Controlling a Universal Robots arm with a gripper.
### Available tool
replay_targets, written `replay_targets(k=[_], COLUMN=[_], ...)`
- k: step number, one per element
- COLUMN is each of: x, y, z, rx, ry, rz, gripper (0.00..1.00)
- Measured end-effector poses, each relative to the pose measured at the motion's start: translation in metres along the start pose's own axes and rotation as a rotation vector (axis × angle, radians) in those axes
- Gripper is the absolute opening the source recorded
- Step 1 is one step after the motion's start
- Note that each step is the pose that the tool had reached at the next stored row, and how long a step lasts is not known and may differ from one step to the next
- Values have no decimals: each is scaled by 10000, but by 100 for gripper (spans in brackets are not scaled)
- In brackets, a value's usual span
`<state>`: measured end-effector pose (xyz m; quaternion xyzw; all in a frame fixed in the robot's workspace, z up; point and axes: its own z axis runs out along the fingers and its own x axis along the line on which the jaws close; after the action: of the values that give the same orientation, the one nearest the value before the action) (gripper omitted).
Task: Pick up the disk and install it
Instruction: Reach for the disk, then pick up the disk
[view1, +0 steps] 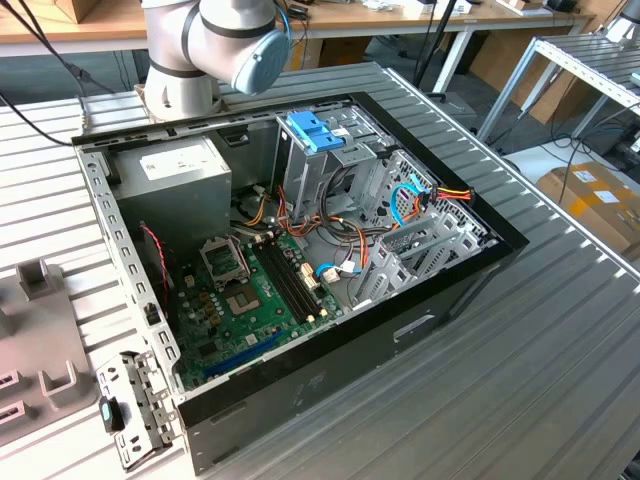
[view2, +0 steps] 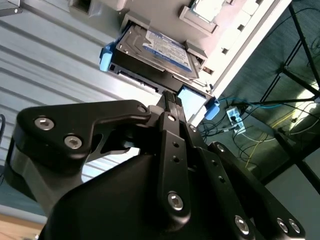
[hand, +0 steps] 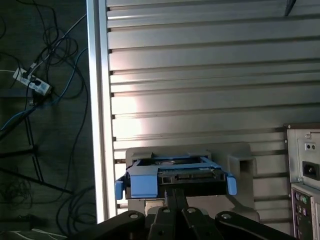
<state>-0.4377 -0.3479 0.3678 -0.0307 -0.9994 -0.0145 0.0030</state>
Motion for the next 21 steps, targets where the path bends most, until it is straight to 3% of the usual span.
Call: replay_targets(k=[10, 21], x=[86, 90], y=[-48, -50], z=[67, 67], rx=[0, 1], ry=[3, 4], rz=[-91, -125], gripper=[11, 11])
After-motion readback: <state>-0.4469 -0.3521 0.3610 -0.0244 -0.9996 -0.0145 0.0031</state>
